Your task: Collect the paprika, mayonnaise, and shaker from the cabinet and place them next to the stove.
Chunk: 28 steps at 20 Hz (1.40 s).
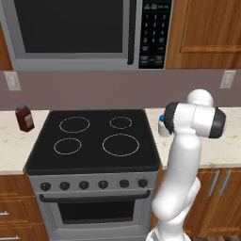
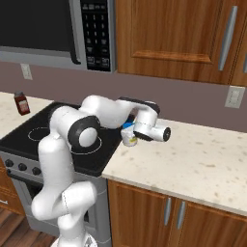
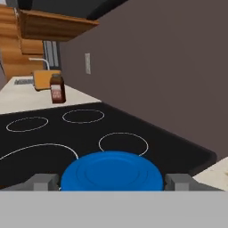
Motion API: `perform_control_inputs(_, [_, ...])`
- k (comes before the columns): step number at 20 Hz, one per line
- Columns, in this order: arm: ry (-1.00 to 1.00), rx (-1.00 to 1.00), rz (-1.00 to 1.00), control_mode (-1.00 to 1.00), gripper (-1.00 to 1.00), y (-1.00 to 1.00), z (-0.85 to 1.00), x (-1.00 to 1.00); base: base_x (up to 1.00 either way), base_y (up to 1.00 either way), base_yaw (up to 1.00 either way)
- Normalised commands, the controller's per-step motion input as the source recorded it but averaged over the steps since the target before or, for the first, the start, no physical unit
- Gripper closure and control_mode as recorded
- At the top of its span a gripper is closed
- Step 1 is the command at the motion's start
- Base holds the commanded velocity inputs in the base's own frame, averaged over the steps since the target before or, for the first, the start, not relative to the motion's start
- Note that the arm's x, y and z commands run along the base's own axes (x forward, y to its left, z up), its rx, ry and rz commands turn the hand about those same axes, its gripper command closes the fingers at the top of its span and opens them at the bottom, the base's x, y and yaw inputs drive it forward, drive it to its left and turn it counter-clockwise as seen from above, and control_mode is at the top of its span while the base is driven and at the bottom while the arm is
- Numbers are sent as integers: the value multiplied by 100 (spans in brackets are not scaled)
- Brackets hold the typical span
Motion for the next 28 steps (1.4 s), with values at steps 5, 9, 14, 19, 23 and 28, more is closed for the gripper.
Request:
perform_control_inputs(5, [-2,0,4,-100,100,0,-51,44,0,0,0])
perform_control_inputs(9, [-3,0,9,-100,100,-8,-43,37,0,0,0])
perform_control_inputs(14, [-6,0,8,-100,100,-4,-35,24,0,0,0])
perform_control_inputs(19, [-13,-15,12,-100,-100,52,-55,-12,0,0,0])
perform_control_inputs(23, [-14,-14,10,-100,-100,43,-46,-39,0,0,0])
perform_control_inputs(28, [-9,-8,4,-100,-100,20,-35,-37,0,0,0])
